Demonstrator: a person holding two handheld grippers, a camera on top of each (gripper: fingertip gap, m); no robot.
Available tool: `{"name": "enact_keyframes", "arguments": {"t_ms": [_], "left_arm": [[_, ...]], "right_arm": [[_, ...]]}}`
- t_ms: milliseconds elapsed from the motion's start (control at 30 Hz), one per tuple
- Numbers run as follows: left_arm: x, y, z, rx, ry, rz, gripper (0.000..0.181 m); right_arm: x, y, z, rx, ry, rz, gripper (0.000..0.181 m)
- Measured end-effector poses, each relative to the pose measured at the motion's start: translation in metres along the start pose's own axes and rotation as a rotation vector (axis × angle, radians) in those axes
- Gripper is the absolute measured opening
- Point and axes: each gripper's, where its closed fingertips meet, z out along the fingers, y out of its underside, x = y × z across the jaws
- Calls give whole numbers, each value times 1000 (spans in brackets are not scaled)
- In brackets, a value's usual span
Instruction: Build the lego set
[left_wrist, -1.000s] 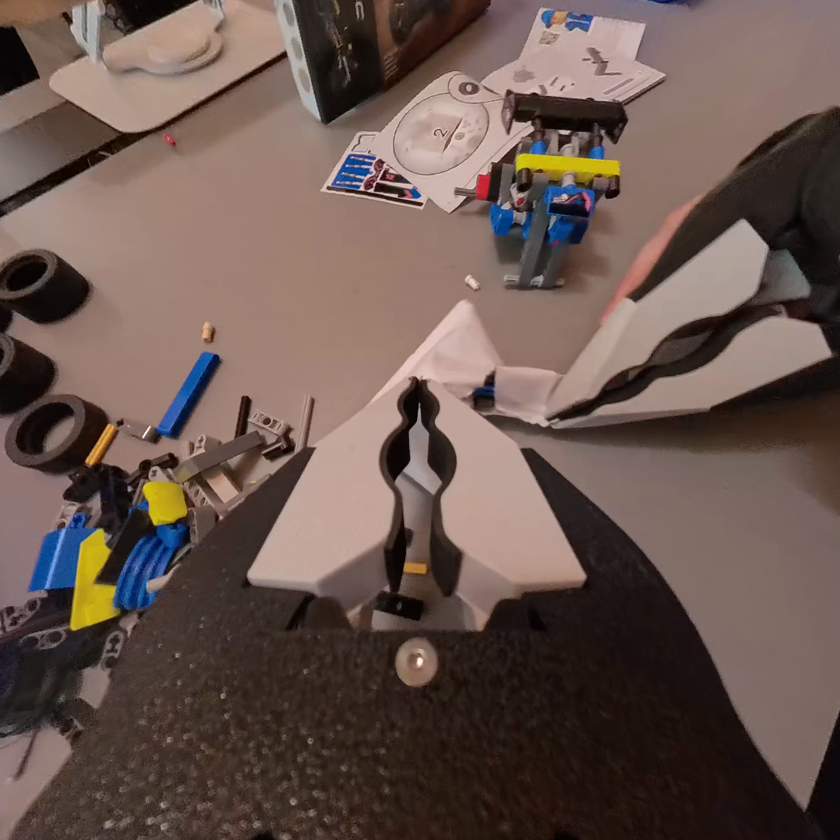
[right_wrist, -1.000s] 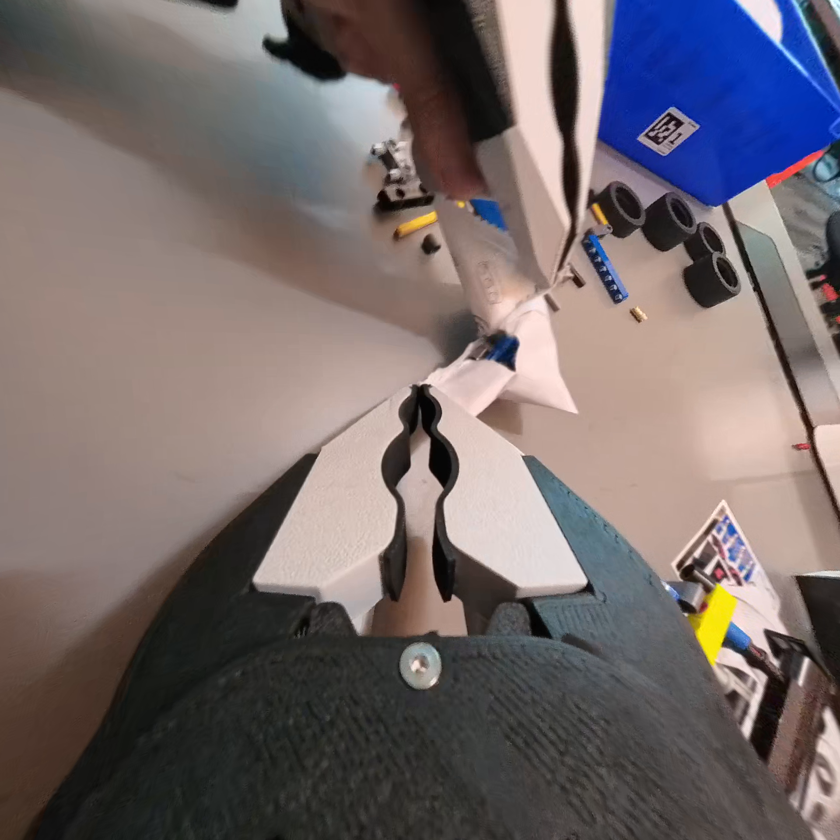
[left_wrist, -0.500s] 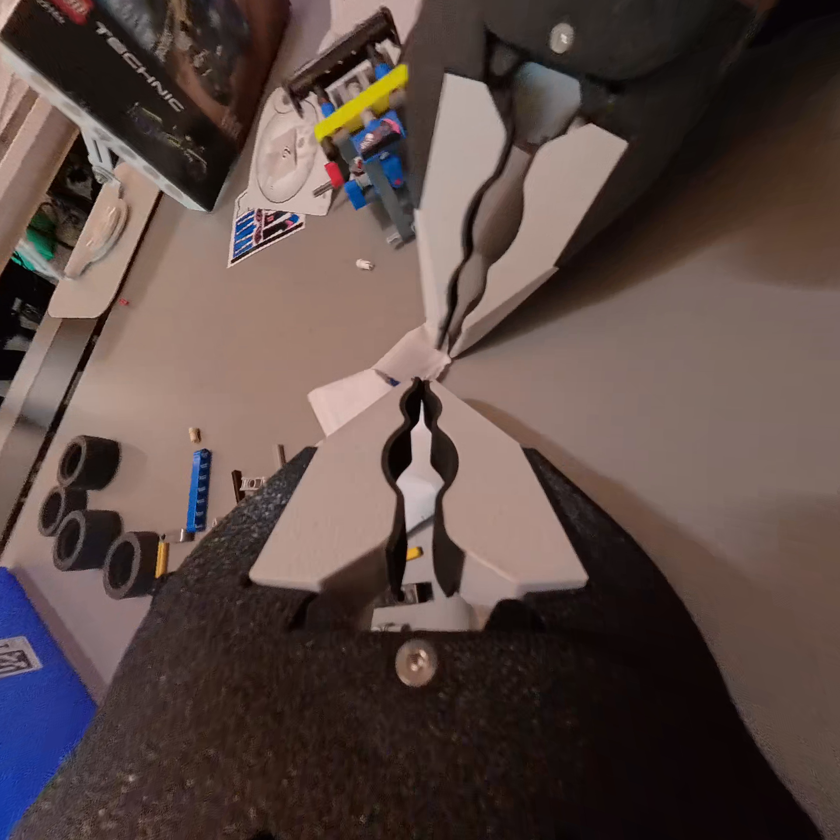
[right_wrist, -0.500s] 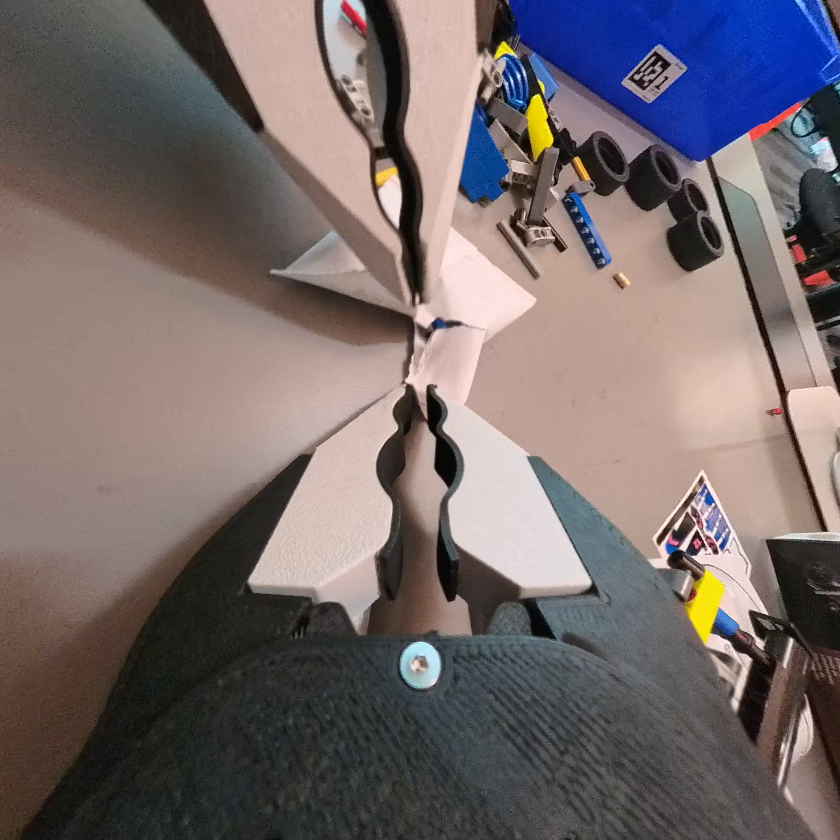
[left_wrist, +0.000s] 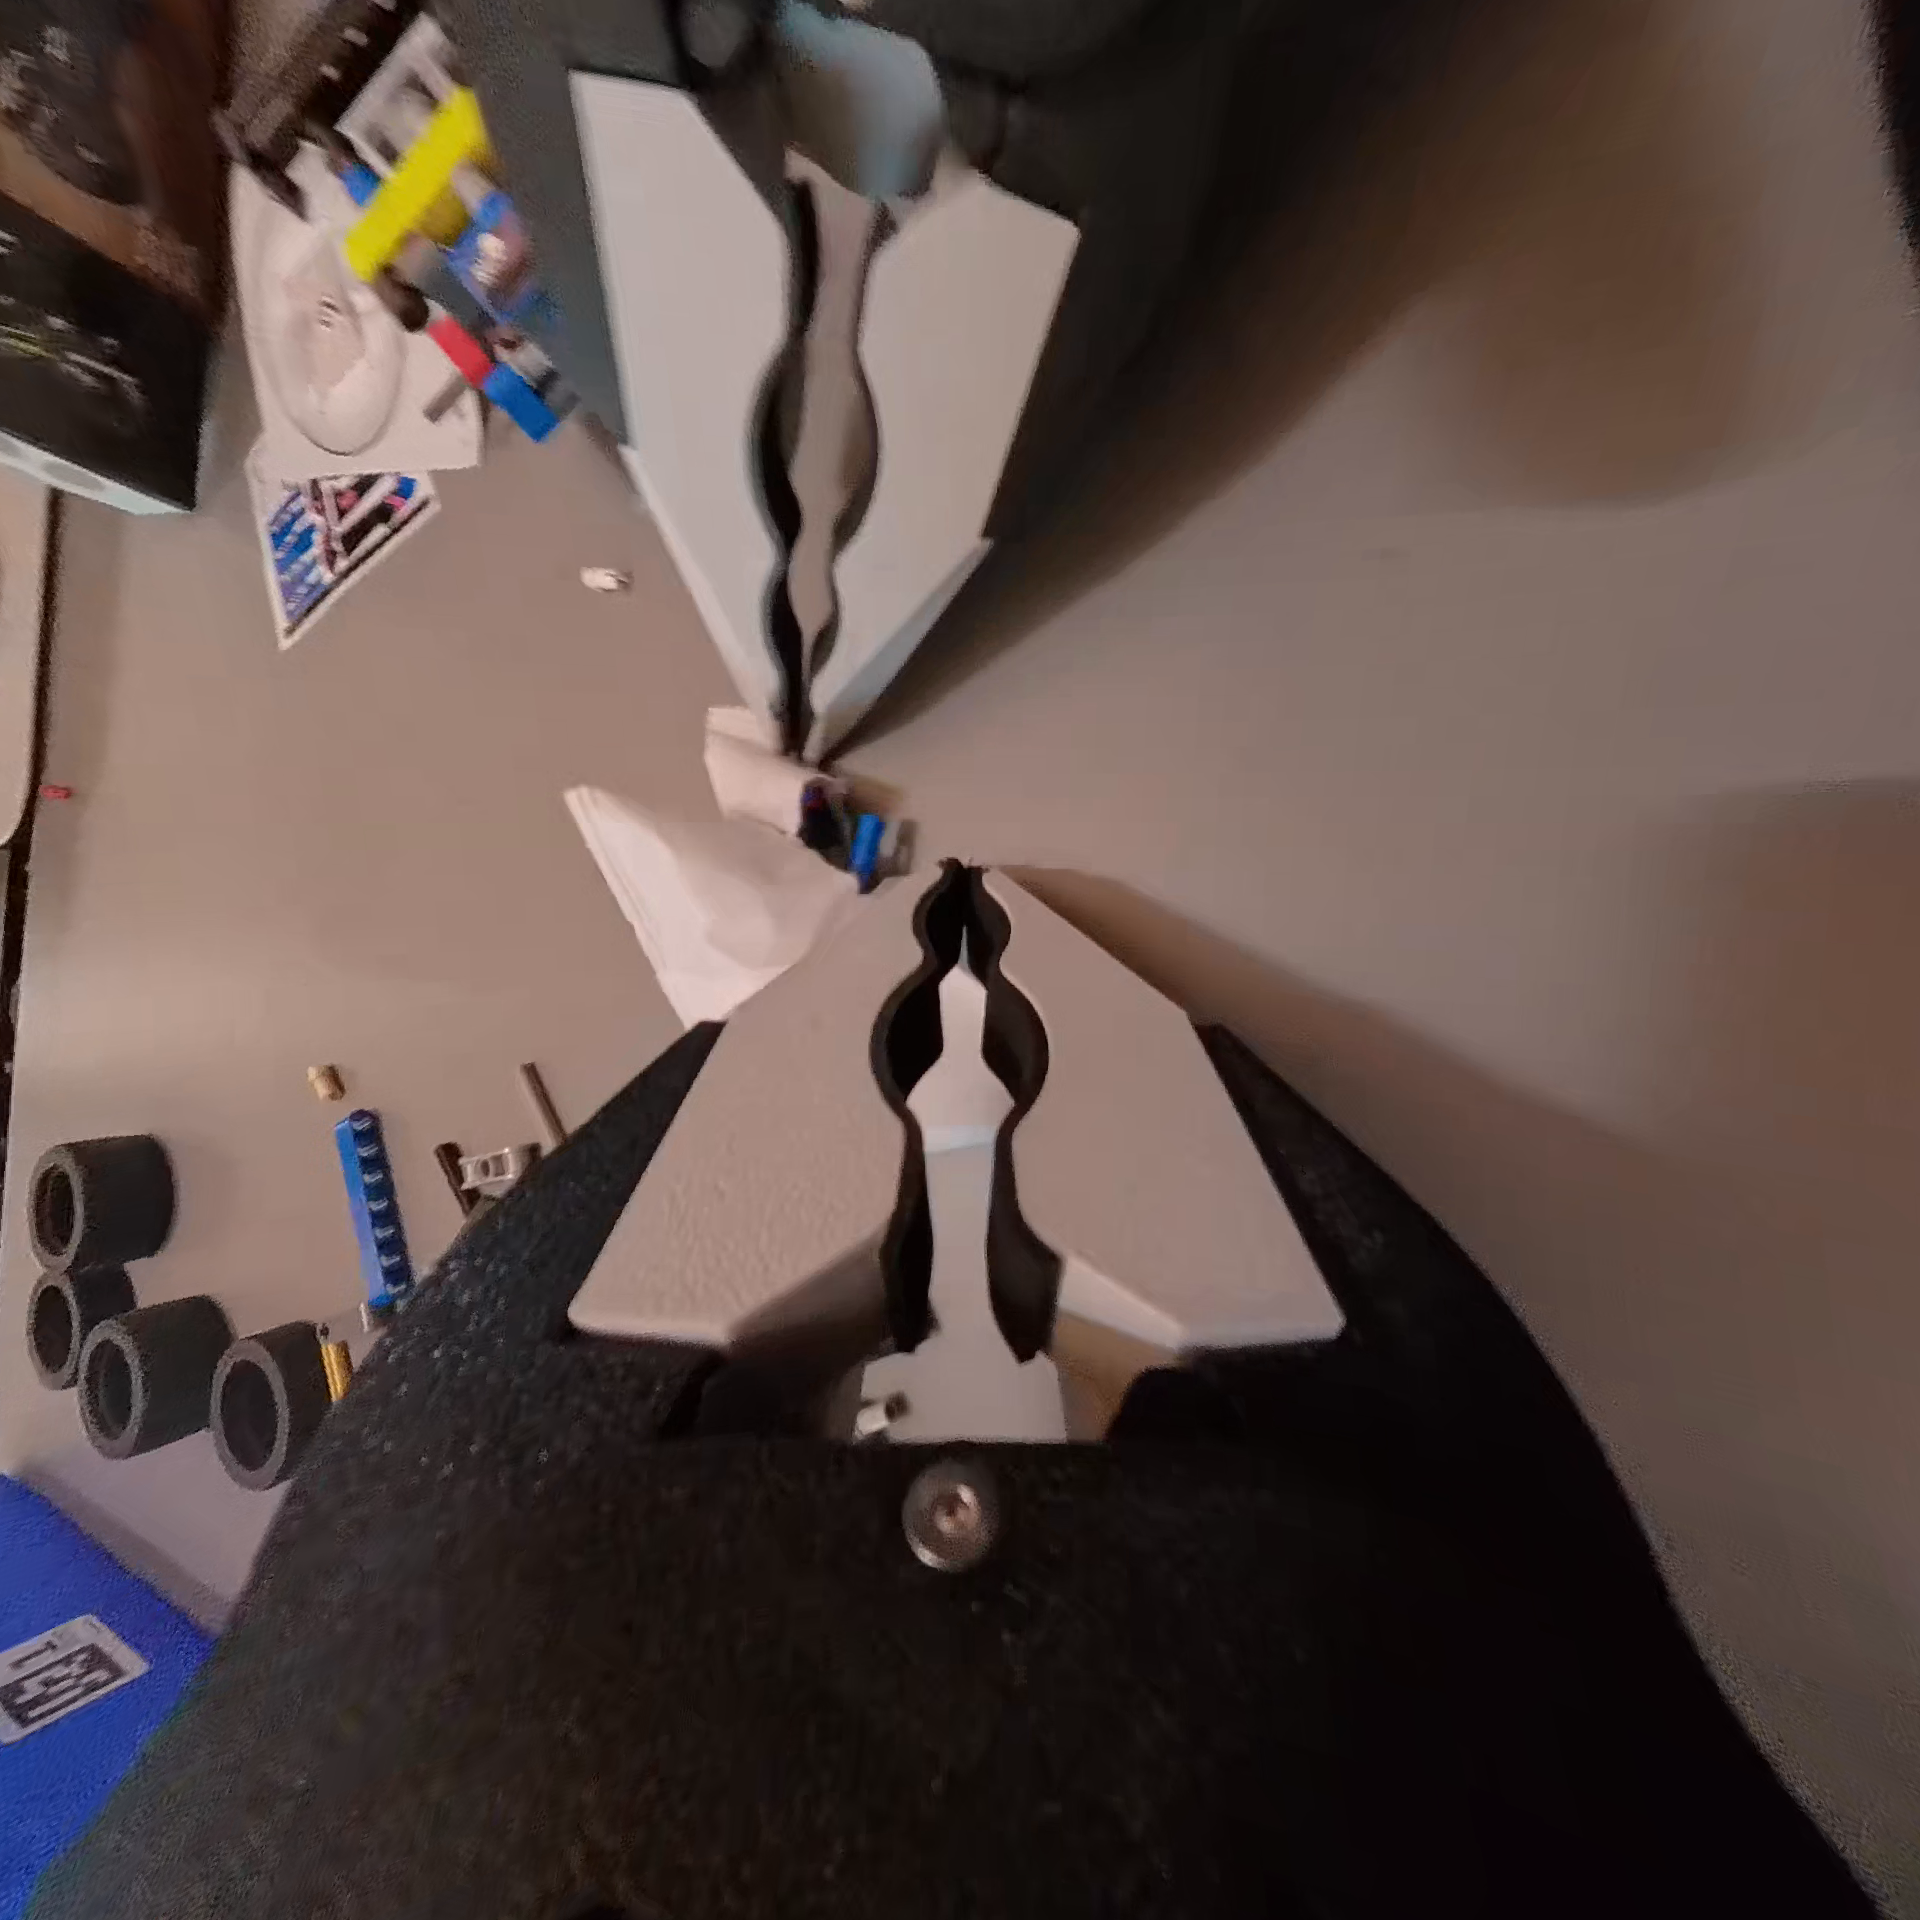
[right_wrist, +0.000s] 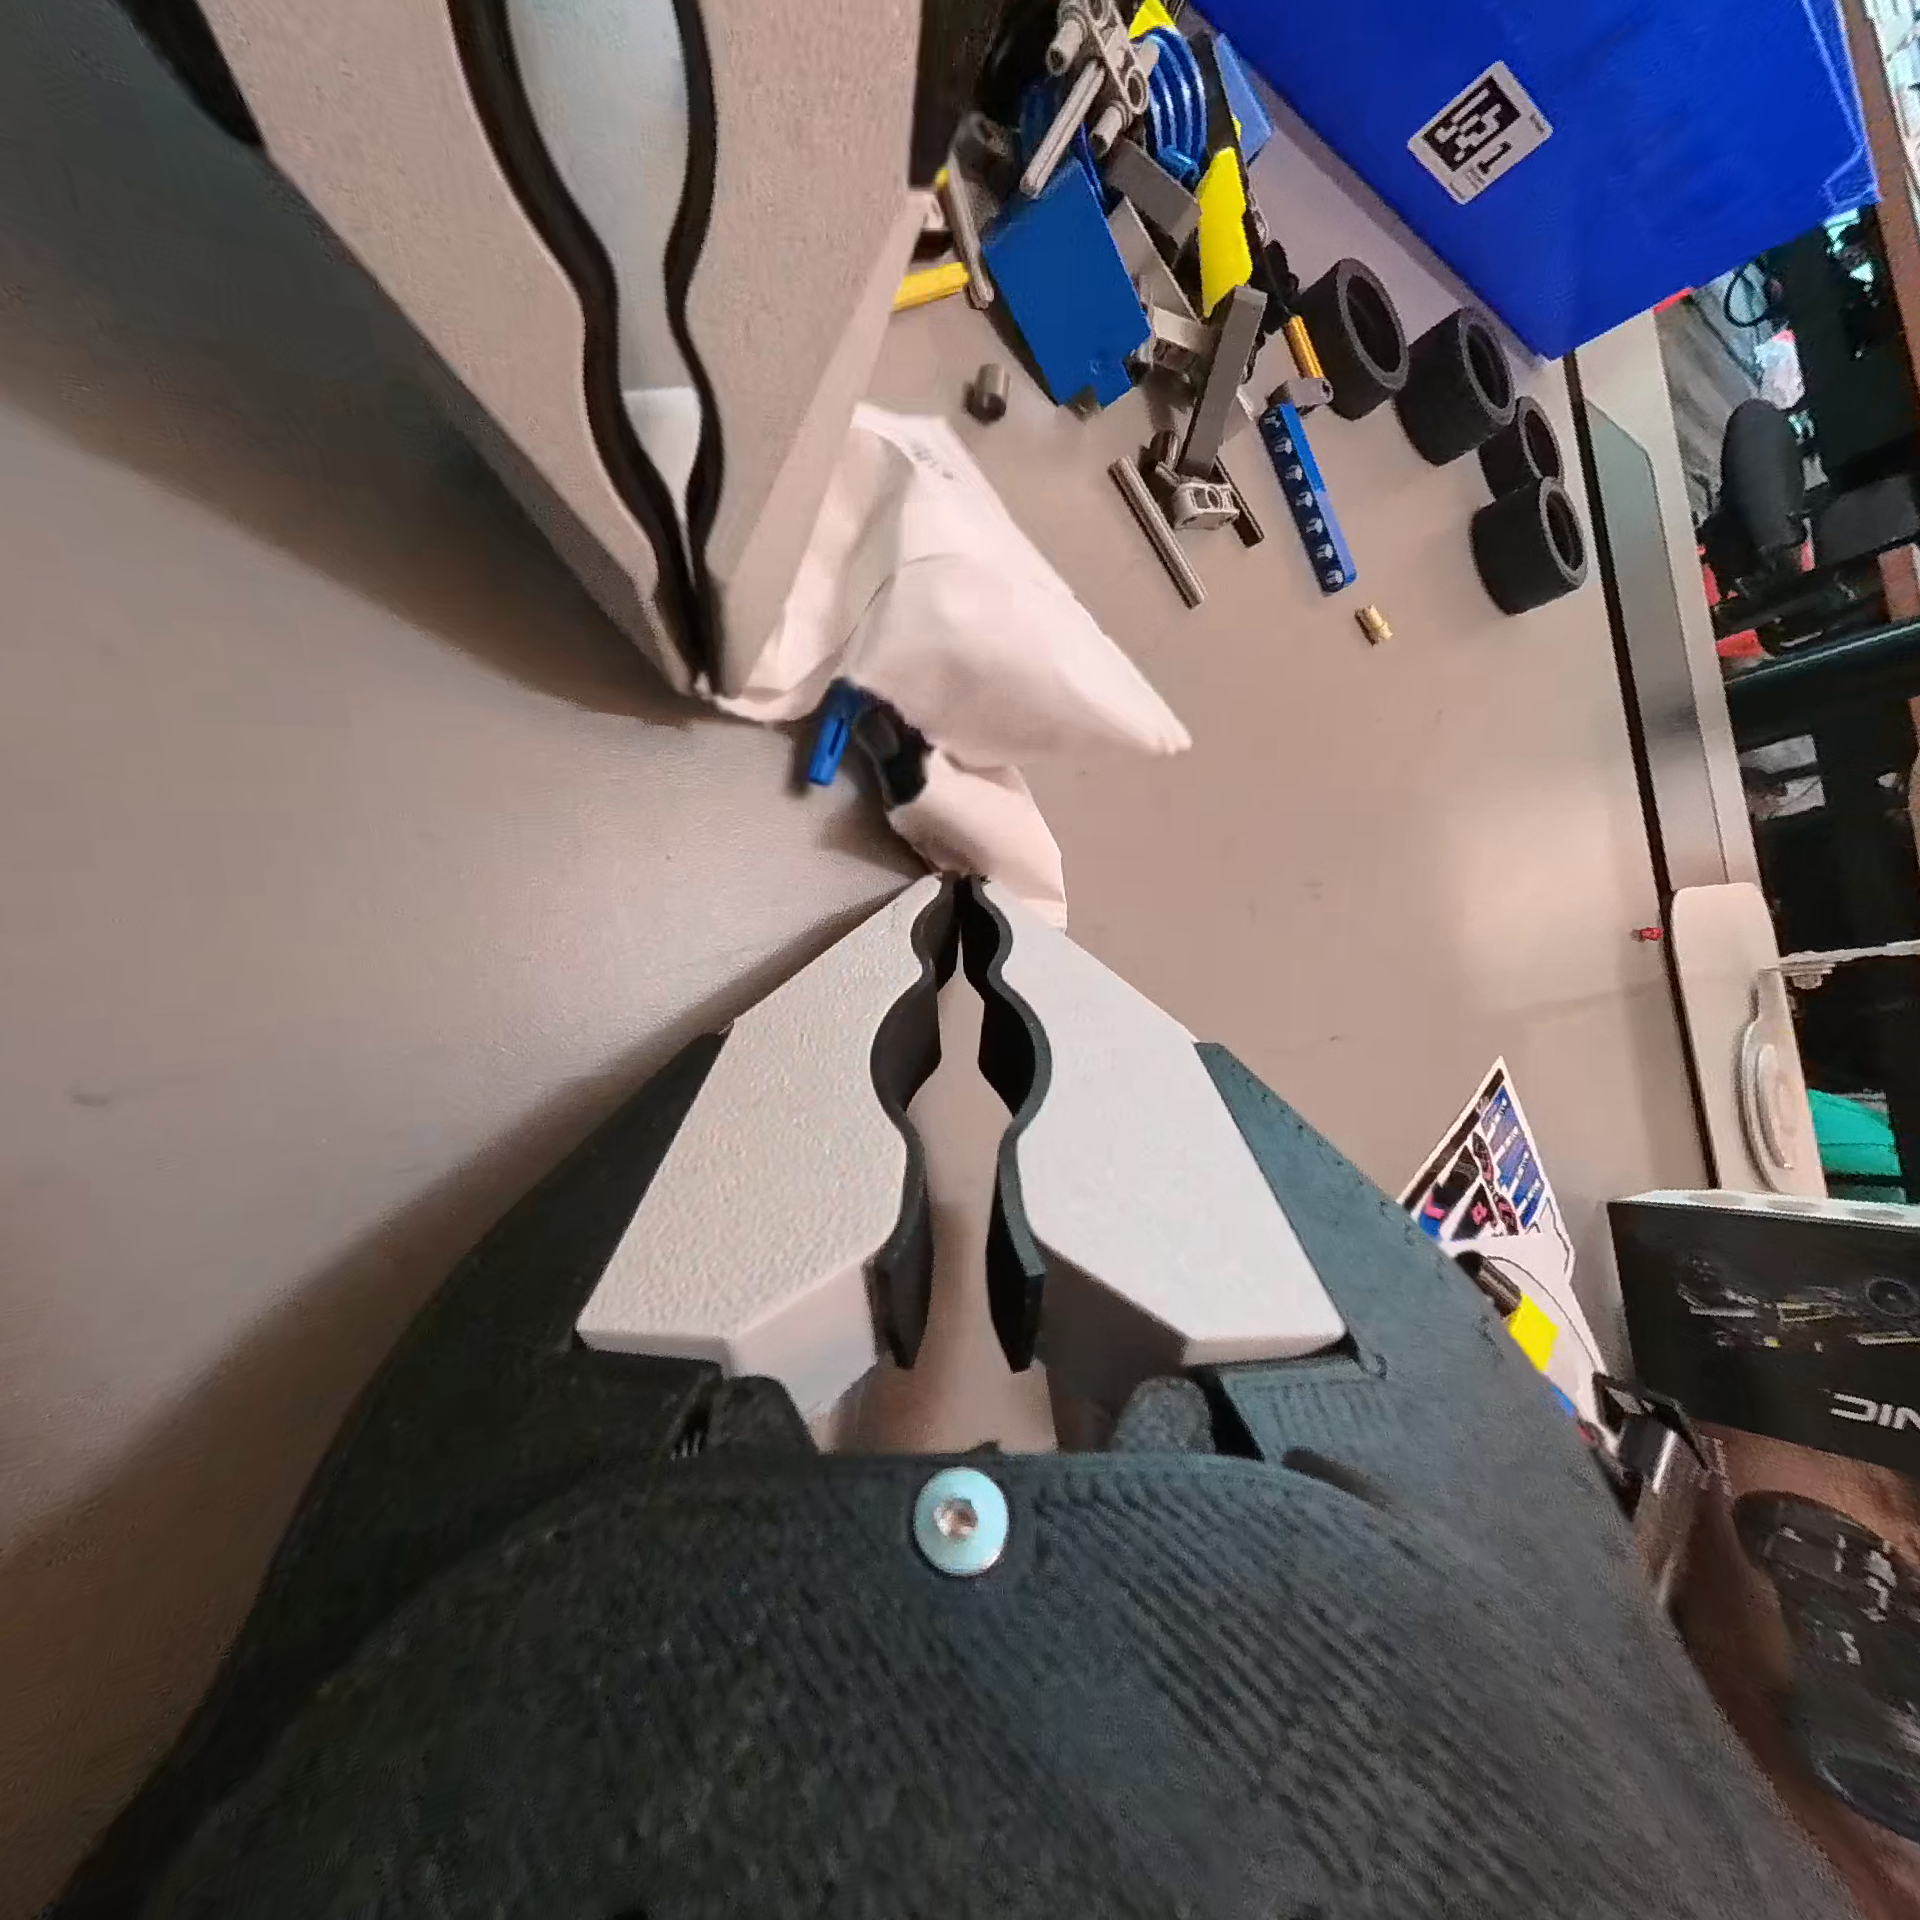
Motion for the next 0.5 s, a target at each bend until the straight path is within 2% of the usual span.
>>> {"name": "enact_keyframes", "arguments": {"t_ms": [167,367,500], "left_arm": [[10,2,2,6,35,-27,0],[2,10,1,-36,25,-19,0],[1,14,-1,-10,39,-66,0]], "right_arm": [[7,6,1,3,38,62,0],[11,2,7,-35,42,11,0],[12,-2,11,-32,67,-15,0]]}}
